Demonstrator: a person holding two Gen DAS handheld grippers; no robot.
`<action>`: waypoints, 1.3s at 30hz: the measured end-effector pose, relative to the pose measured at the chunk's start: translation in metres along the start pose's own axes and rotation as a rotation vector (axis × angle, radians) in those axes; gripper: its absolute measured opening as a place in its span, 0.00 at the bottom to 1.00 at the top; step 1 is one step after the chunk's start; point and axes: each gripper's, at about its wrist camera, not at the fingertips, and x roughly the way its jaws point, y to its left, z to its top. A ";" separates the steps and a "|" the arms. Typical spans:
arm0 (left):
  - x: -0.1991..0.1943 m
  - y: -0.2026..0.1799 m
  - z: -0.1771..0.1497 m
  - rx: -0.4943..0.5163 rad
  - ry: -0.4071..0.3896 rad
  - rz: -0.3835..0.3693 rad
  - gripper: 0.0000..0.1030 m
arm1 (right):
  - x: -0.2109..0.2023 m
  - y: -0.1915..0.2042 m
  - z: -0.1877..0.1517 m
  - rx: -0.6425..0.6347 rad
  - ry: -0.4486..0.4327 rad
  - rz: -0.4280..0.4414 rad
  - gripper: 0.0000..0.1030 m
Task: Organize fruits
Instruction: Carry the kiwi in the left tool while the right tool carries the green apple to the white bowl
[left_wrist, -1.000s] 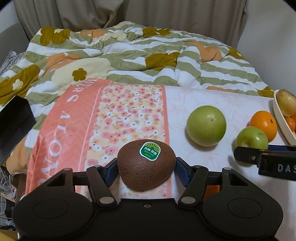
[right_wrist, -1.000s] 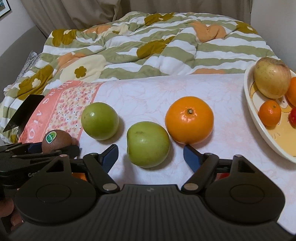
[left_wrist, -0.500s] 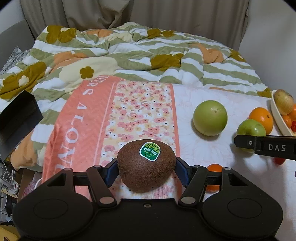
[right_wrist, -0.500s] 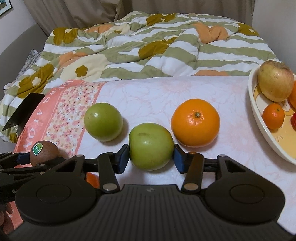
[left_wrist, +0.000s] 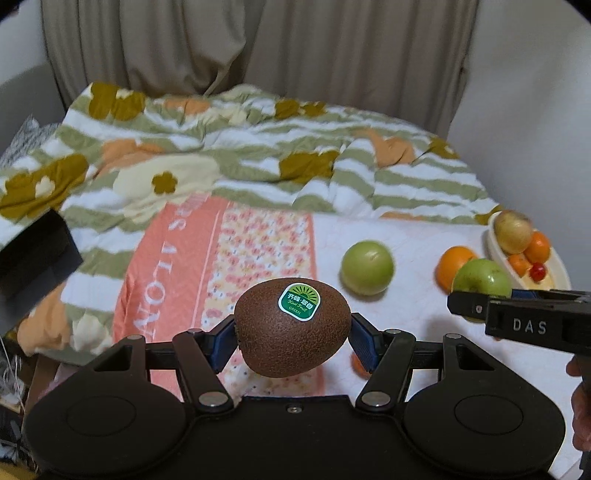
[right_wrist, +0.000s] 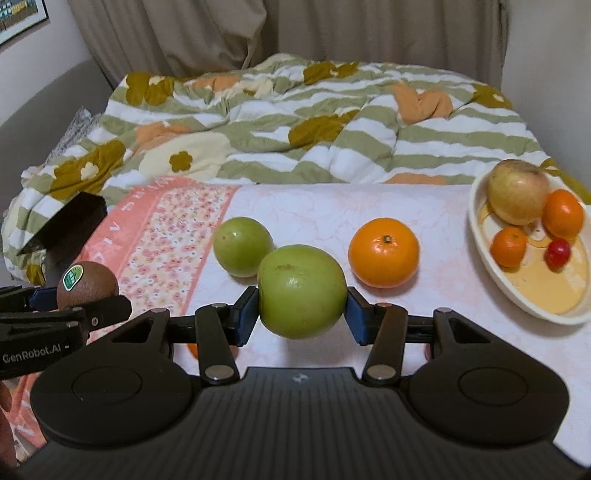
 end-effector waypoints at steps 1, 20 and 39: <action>-0.005 -0.002 0.001 0.008 -0.010 -0.008 0.66 | -0.007 -0.001 -0.001 0.005 -0.009 -0.003 0.63; -0.053 -0.087 0.002 0.070 -0.098 -0.118 0.66 | -0.124 -0.101 -0.029 0.126 -0.094 -0.097 0.63; 0.003 -0.261 0.006 0.014 -0.067 -0.073 0.66 | -0.112 -0.275 -0.010 0.023 -0.067 -0.044 0.63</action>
